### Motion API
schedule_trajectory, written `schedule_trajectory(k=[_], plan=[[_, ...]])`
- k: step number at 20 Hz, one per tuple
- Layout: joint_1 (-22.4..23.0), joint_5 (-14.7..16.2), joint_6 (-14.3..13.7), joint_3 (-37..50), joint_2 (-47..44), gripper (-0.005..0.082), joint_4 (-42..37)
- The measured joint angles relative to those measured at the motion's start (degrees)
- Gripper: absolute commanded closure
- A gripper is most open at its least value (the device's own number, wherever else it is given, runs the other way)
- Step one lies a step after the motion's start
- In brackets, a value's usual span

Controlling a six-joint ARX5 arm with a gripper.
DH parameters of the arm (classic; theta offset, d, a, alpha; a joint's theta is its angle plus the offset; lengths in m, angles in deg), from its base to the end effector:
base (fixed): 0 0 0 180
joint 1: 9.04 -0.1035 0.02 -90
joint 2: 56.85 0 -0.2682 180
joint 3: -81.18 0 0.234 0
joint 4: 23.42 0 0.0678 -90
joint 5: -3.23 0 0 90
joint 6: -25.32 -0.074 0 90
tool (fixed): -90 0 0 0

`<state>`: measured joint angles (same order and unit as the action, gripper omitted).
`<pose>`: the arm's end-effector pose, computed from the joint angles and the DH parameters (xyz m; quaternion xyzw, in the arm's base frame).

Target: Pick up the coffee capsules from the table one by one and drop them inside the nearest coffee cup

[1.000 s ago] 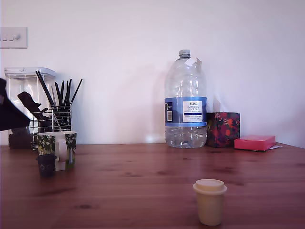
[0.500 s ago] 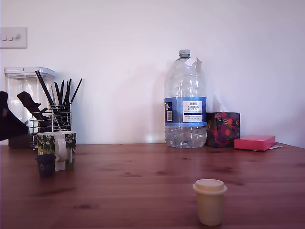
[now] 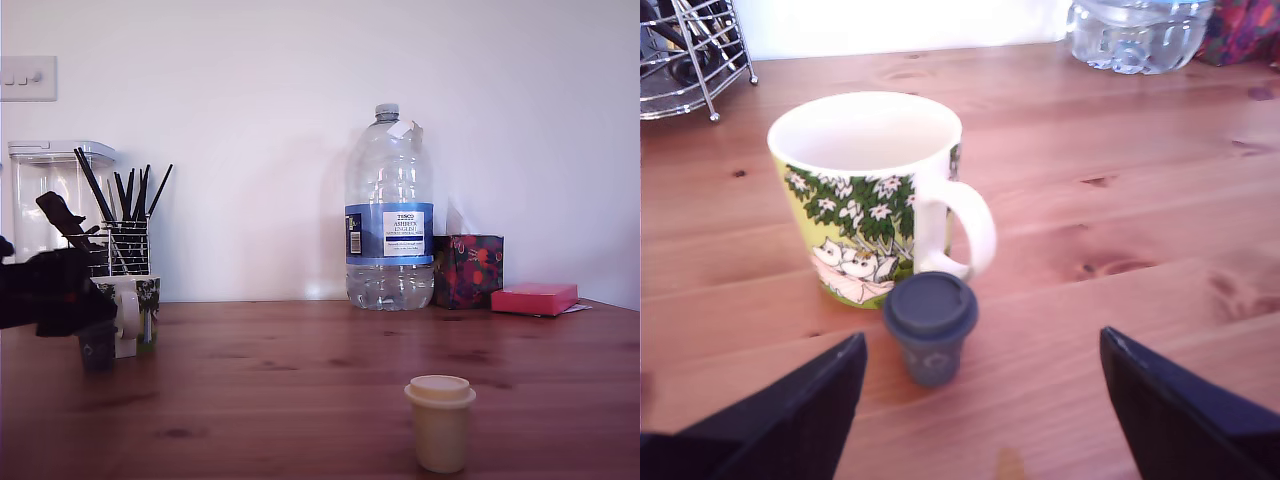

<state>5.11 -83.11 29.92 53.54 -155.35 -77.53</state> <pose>0.2626 -0.0711 0.1069 -0.0259 0.1511 -0.1472 0.9772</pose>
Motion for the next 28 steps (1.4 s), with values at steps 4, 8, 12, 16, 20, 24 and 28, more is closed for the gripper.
schedule_trajectory(k=[4, 8, 12, 16, 20, 24, 28], plan=[[-1.29, 1.86, -0.26, -3.87, -9.14, 0.0092, -1.86], [-1.60, 1.97, -0.26, -7.87, -13.03, 0.0092, -2.47], [-1.60, 2.51, -0.26, -10.54, -16.55, 0.0093, -2.62], [-1.60, 2.54, -0.33, -11.39, -17.16, 0.0330, -2.47], [-1.92, 2.73, -0.68, -11.50, -17.16, 0.0713, -1.77], [-1.99, 2.75, -0.68, -11.50, -17.16, 0.0713, -1.75], [-1.88, 5.40, -0.70, -11.47, -17.16, 0.0713, -1.79]])
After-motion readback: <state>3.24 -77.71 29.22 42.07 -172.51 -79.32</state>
